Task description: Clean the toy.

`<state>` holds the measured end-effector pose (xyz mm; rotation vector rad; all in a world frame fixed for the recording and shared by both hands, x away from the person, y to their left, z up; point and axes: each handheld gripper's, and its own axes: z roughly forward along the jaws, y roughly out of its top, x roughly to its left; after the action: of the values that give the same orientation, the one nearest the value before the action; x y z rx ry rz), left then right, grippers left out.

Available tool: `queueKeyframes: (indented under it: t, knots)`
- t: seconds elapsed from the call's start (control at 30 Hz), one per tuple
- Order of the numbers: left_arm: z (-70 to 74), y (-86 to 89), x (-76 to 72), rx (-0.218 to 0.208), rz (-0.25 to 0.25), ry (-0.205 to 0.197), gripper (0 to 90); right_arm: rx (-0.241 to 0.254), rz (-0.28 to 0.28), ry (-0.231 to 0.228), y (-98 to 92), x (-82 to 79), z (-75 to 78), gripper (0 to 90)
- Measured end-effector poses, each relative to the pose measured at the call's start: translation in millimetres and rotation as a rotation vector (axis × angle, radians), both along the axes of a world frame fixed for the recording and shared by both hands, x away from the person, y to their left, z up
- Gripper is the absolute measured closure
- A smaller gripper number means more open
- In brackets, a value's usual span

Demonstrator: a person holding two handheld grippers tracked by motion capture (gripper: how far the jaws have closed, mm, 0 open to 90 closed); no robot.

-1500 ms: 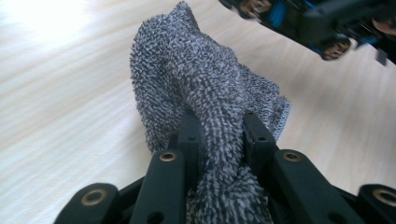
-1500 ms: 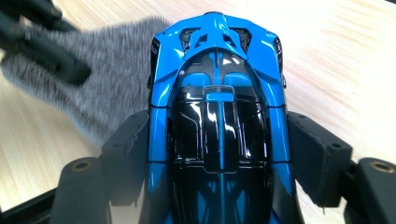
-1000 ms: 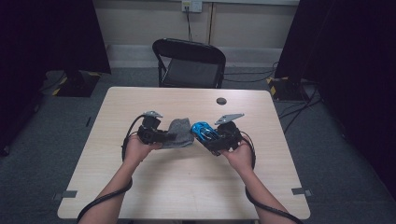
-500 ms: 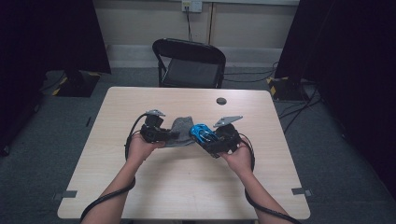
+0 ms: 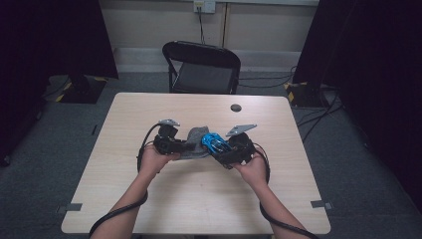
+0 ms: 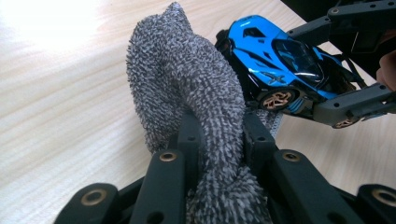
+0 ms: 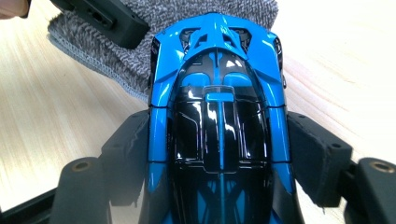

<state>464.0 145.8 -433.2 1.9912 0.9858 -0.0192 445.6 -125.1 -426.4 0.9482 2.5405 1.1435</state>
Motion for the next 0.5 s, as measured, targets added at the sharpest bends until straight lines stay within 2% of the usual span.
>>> queueKeyframes:
  t: [0.13,0.5]
  knots:
    - [-2.0,-1.2,-0.4,-0.011,-0.007,0.018,73.7,0.006,-0.001,-0.001,0.5,0.6,1.8,28.5]
    - [-5.3,-8.8,-2.4,-0.023,-0.028,0.03,73.7,0.015,0.003,-0.01,4.5,1.4,8.7,28.5]
